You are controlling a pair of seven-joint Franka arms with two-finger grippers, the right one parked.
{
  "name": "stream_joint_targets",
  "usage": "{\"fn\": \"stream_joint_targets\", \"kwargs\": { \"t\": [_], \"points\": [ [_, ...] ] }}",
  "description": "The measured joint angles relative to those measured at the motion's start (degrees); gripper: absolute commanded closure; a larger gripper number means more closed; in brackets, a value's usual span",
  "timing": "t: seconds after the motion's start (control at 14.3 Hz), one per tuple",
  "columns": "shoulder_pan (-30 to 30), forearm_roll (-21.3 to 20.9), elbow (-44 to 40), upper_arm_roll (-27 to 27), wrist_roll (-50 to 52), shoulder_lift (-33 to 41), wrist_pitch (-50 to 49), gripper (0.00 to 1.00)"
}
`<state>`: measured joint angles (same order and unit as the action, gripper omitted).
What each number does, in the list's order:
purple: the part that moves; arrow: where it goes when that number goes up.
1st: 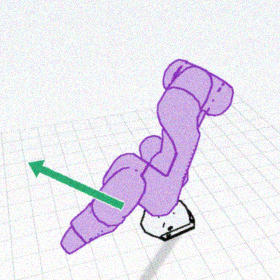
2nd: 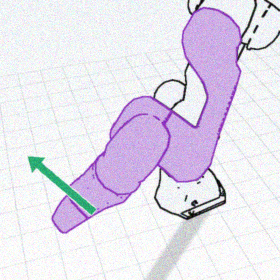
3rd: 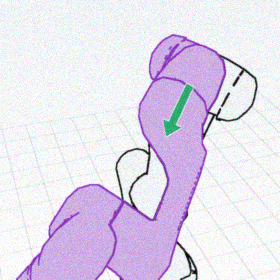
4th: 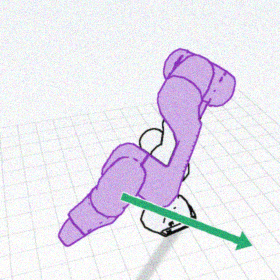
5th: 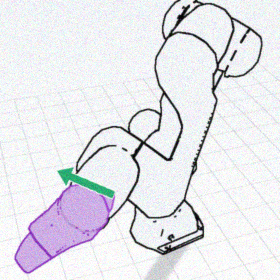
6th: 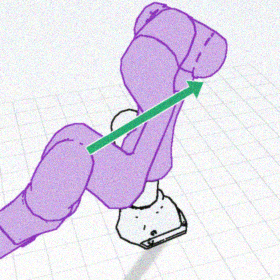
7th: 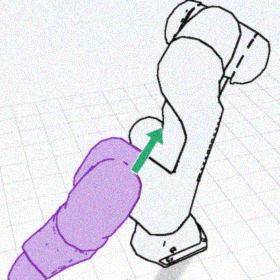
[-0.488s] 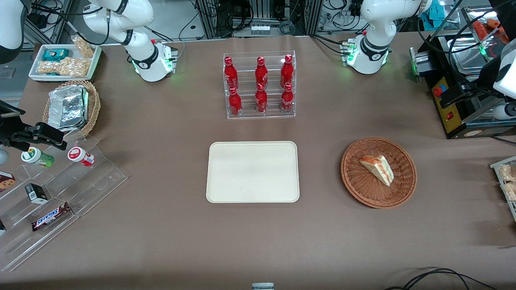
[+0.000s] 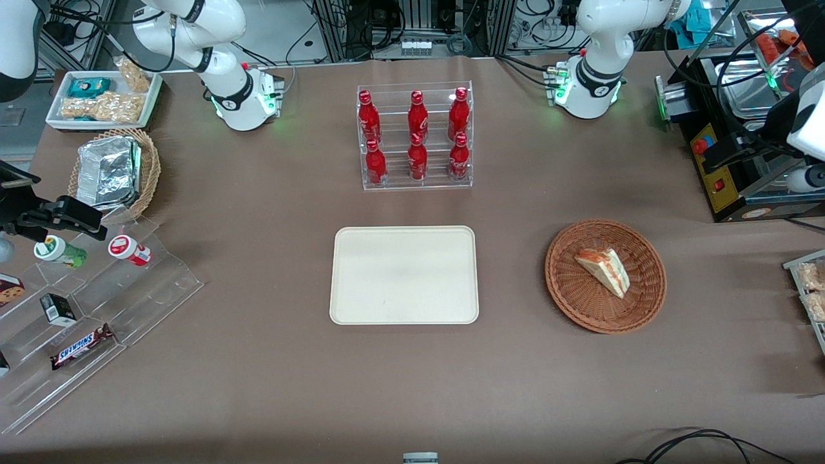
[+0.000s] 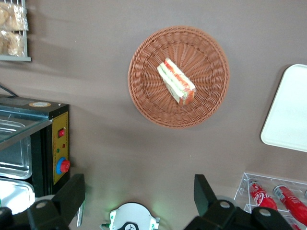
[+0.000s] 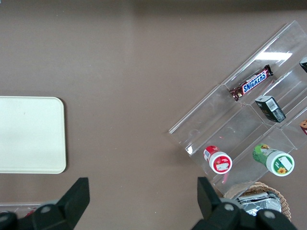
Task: Place sandwich from basket to tray
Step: 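Move the left gripper from rest toward the sandwich in the woven basket, then lower the open left gripper over the sandwich and close on it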
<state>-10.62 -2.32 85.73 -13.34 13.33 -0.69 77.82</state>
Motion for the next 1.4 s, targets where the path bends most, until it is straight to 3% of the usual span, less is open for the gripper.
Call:
{"fn": "stream_joint_targets", "kwargs": {
  "t": [0.28, 0.77, 1.12, 1.4],
  "points": [
    [-0.8, 0.0, 3.9, 1.0, 4.4, -4.8, 1.9, 0.0],
    [-1.2, 0.0, 14.3, 1.4, 16.2, -13.6, 22.0, 0.0],
    [-1.2, 0.0, 23.7, 1.2, 30.1, -14.3, 39.9, 0.0],
    [-0.5, 0.0, 26.2, 0.7, 38.6, -15.6, 46.7, 0.0]
  ]
}}
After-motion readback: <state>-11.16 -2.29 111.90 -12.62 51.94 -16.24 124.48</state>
